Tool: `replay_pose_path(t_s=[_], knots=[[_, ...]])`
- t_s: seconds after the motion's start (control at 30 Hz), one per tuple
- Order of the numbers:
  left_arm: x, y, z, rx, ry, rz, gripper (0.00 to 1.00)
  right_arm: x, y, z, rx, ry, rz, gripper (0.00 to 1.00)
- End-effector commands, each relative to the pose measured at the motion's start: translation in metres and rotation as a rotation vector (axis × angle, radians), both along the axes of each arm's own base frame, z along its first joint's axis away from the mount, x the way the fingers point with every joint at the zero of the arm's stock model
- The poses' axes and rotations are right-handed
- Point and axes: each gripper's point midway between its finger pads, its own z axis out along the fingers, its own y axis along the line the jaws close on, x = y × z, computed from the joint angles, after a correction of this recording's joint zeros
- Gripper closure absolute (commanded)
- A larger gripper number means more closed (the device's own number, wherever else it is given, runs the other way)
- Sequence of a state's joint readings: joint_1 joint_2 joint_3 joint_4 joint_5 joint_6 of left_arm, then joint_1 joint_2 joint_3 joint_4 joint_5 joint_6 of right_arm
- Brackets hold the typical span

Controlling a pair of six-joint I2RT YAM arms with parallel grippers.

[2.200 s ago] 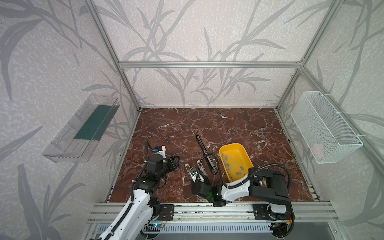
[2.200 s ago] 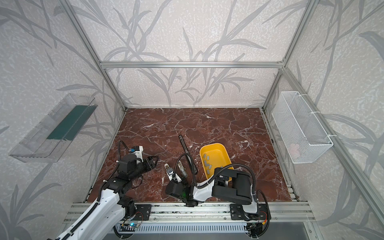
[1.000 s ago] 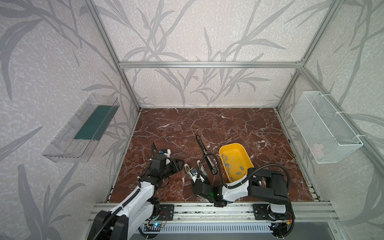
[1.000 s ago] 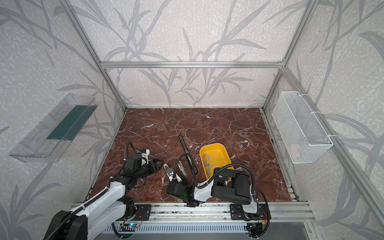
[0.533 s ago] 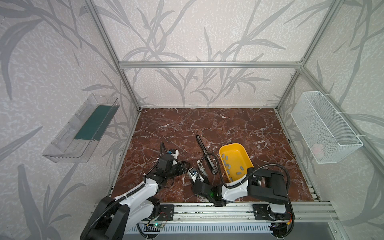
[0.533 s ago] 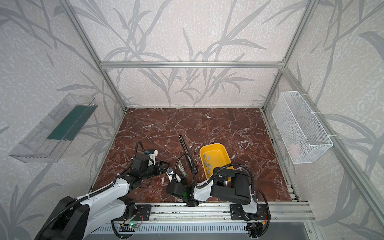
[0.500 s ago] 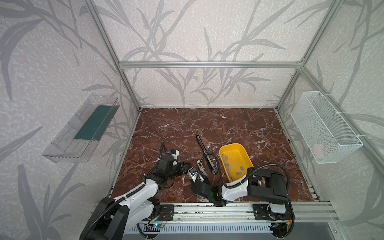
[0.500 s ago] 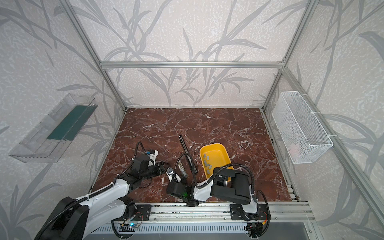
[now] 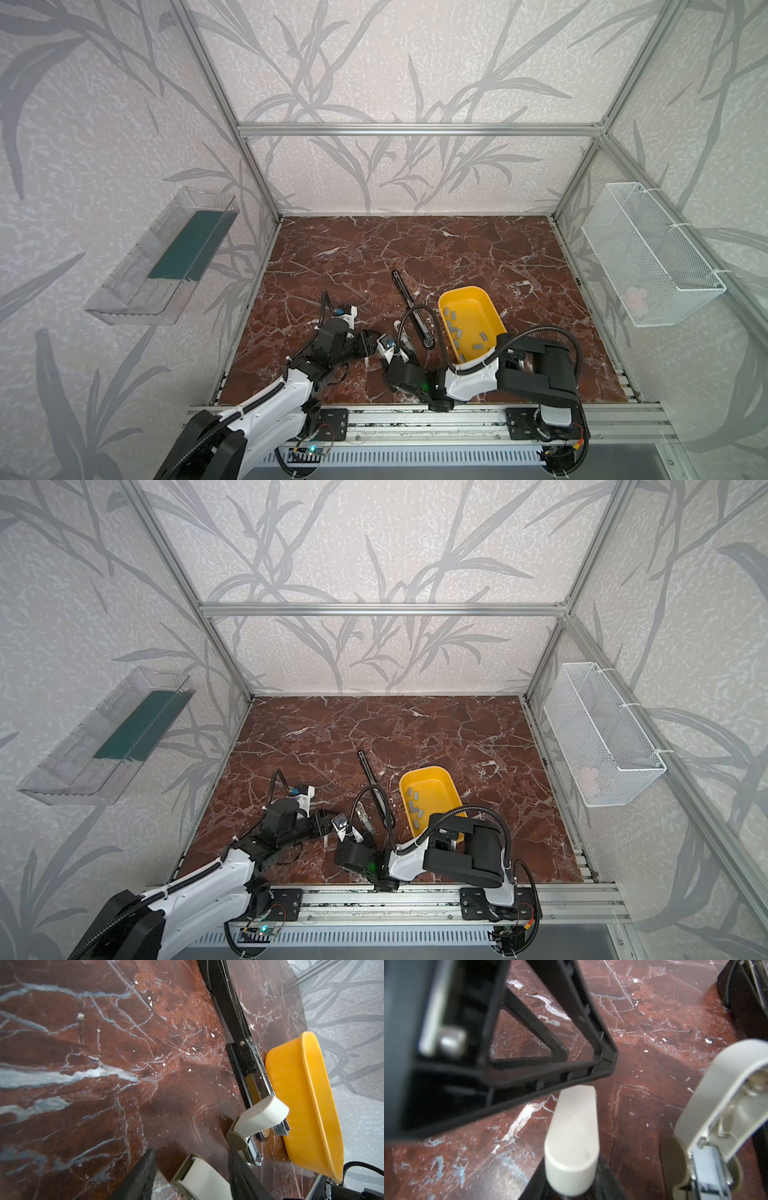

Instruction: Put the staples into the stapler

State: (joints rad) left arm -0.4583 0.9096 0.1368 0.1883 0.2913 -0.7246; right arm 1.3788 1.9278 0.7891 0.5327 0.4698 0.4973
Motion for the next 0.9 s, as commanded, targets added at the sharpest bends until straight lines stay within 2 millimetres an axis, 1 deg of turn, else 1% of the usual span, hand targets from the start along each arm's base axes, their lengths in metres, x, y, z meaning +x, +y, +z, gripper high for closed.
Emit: replay_pose_path(t_s=[0.0,0.27,0.37,0.4,0.43,0.53,0.63,0.77,0.87], knots=[[-0.003,0.004,-0.007,0.014,0.010,0.020,0.43,-0.012,-0.026,-0.024,-0.118,0.057,0.029,0.60],[-0.002,0.001,-0.006,0.011,0.006,0.010,0.43,-0.017,-0.031,0.008,-0.056,0.031,0.048,0.46],[-0.002,-0.001,-0.006,0.007,0.008,0.007,0.44,-0.024,-0.029,0.026,-0.013,0.018,0.079,0.45],[-0.002,-0.001,-0.007,0.007,0.008,0.007,0.44,-0.025,-0.029,0.030,-0.006,0.013,0.084,0.47],[-0.002,-0.001,-0.008,0.008,0.011,0.006,0.45,-0.026,-0.029,0.041,0.019,0.003,0.087,0.50],[-0.002,-0.002,-0.009,0.009,0.013,0.002,0.48,-0.026,-0.027,0.058,0.053,-0.012,0.101,0.59],[-0.003,-0.003,-0.010,0.009,0.017,0.000,0.49,-0.024,-0.021,0.072,0.059,-0.035,0.107,0.67],[-0.003,-0.002,-0.012,0.012,0.016,0.004,0.49,-0.013,-0.013,0.079,0.055,-0.039,0.084,0.72],[-0.004,-0.001,-0.013,0.016,0.018,0.004,0.50,-0.001,-0.010,0.074,0.061,-0.017,0.061,0.75]])
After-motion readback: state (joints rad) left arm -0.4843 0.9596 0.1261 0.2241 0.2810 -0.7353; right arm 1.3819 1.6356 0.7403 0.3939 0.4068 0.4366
